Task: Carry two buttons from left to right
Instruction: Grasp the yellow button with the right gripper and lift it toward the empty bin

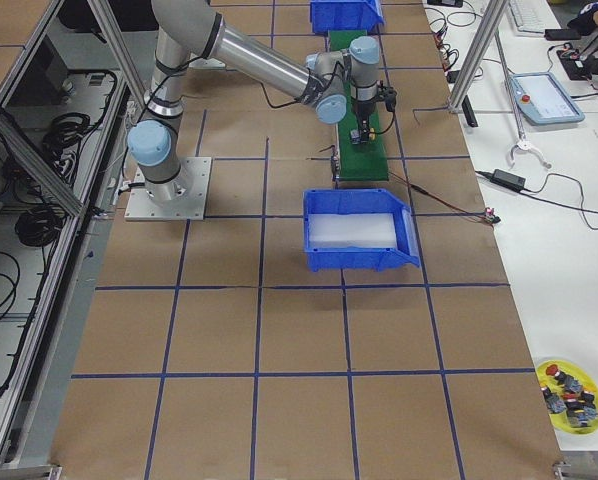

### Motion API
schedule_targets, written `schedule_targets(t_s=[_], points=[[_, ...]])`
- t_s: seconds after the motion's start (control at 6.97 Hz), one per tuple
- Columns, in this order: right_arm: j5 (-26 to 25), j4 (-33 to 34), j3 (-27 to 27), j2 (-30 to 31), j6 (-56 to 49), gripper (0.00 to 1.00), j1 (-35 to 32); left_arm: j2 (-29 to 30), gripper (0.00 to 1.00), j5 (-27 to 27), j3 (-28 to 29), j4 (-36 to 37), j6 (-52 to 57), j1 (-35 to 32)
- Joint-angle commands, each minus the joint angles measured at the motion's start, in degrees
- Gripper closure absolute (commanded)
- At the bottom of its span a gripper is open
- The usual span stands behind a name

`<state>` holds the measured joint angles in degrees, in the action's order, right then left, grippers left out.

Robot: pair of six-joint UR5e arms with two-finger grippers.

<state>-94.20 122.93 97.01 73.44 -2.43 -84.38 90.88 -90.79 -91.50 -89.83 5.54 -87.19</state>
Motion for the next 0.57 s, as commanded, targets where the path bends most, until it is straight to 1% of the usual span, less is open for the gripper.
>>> schedule_targets(t_s=[0.0, 0.14, 0.29, 0.43], points=[[0.24, -5.06, -1.90, 4.86, -12.53, 0.95, 10.68, 0.00, 0.00, 0.00, 0.01, 0.00, 0.00, 0.00], [0.16, -4.81, -2.61, 4.61, -21.74, 0.95, 15.86, 0.00, 0.00, 0.00, 0.01, 0.09, 0.00, 0.00], [0.33, -4.72, -2.27, 4.26, -26.27, 0.95, 19.65, 0.00, 0.00, 0.00, 0.01, 0.00, 0.00, 0.00], [0.50, -4.72, -2.09, 3.91, -27.97, 0.97, 22.39, 0.00, 0.00, 0.00, 0.01, 0.00, -0.09, 0.00]])
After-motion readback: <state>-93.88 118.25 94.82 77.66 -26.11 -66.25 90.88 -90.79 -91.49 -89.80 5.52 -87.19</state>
